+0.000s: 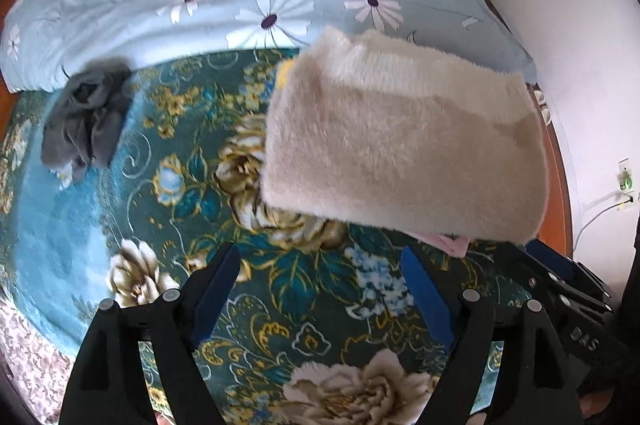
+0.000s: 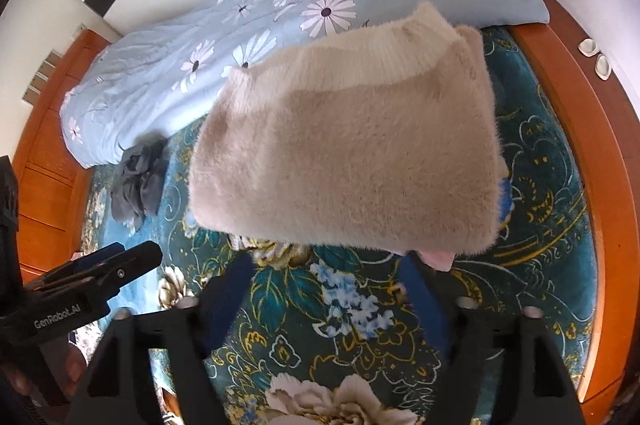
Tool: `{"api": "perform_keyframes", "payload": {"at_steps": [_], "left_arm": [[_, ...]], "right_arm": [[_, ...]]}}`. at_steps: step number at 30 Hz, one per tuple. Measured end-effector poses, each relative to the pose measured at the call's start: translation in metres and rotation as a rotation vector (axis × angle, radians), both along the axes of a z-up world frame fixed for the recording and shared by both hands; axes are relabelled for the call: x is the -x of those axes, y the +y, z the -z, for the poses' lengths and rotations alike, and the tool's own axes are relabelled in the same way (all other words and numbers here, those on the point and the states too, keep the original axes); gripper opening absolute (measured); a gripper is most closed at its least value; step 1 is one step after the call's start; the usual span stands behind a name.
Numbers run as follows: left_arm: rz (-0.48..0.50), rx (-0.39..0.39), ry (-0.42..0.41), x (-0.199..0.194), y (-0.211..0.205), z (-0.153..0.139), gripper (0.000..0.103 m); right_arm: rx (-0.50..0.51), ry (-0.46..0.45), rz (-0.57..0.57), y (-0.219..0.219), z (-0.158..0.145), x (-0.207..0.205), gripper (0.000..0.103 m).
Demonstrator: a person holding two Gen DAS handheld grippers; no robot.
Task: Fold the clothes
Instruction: 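Open both grippers and withdraw them from the folded sweater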
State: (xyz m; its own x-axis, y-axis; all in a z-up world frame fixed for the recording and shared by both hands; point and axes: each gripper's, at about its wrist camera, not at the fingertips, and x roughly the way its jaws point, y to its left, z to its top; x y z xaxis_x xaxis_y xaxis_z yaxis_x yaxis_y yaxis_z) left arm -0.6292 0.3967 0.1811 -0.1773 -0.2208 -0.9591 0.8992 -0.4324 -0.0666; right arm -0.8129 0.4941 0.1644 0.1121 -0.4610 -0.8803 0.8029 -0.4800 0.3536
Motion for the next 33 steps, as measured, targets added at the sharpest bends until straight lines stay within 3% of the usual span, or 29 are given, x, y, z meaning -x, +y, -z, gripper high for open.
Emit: {"api": "perform_keyframes", "payload": {"at_steps": [5,14,22,27,33], "left_arm": [[0.005,0.027,-0.008,0.001,0.000,-0.003,0.083],[0.011,0.074,-0.051,-0.001,0.004,-0.002,0.083],[-0.013,0.018,-0.091,-0.009,0.005,0.016,0.083],[-0.039,-0.083,-0.070,-0.014,0.000,0.031,0.083],[-0.068,-0.111,-0.065,-0.020,-0.001,0.035,0.083]], "right_arm": [[0.026,-0.016,-0.004,0.001,-0.003,0.000,0.103],[0.051,0.061,-0.039,0.000,-0.012,-0.009,0.103],[0.057,0.097,-0.073,0.000,-0.015,-0.019,0.103],[0.038,0.096,-0.090,-0.003,-0.010,-0.022,0.103],[0.008,0.097,-0.117,-0.006,-0.004,-0.025,0.103]]}}
